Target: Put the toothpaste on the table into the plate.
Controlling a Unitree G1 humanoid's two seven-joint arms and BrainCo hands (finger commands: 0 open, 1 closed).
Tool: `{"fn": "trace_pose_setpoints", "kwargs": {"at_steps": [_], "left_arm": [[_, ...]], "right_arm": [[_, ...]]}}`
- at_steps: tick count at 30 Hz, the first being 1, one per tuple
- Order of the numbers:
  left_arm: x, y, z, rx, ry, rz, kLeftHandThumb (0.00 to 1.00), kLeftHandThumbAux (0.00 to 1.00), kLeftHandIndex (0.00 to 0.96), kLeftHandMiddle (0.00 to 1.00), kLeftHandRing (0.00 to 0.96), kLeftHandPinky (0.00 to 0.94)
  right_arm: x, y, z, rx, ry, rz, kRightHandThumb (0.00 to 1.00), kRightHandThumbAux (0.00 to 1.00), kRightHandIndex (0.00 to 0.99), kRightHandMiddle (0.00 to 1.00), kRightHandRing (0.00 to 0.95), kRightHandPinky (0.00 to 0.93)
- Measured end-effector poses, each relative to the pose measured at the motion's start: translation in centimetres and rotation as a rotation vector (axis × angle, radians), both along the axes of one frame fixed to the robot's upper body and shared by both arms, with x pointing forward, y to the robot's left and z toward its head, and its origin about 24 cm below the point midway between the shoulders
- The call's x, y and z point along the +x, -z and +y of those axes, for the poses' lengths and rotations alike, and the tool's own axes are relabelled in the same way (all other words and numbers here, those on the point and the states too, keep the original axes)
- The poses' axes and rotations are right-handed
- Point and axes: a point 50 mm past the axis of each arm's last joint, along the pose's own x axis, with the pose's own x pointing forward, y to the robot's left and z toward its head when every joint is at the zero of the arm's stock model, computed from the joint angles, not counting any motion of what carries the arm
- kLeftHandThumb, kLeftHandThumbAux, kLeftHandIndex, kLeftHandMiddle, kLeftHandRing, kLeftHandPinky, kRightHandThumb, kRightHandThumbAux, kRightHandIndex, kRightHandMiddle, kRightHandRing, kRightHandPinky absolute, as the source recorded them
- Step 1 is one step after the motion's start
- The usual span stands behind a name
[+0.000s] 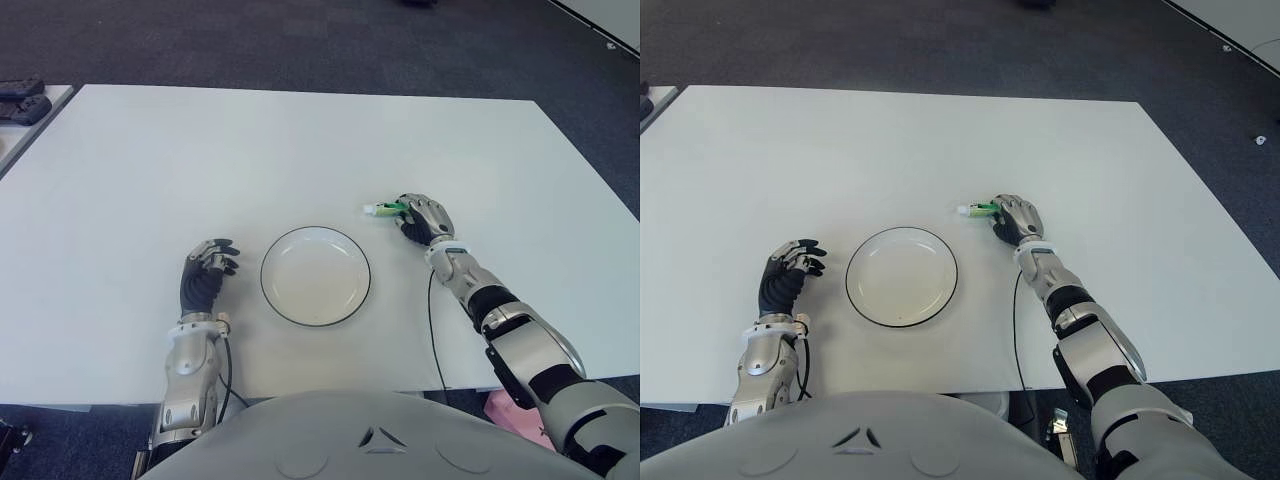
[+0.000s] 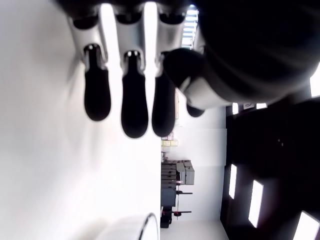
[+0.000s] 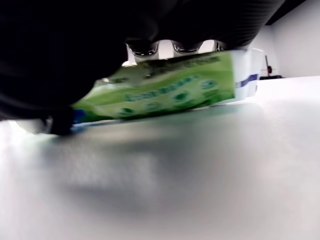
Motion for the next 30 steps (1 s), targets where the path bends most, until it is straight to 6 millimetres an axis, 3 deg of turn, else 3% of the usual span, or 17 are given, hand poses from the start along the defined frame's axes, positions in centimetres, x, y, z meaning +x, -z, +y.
{"fn": "trace_pose_setpoints", "kwargs": {"at_steps": [14, 30], "left_arm": [[0.13, -0.08, -0.01, 0.003, -0.002, -0.004, 0.834, 0.681, 0.404, 0.486, 0.585, 0.560], [0.26, -0.06, 0.00, 0.000, -0.001, -0.011, 0.832, 0.682, 0.399, 0.489, 0.587, 0.561]], "right_arm": [[0.02, -0.16, 0.06, -0.001, 0.007, -0.042, 0.850, 0.679, 0.393, 0.552, 0.826, 0.834], [-0.02, -0.25, 0.20, -0.013, -0.003, -0.076, 0.850, 0.680, 0.394, 0.552, 0.854, 0.840]]}}
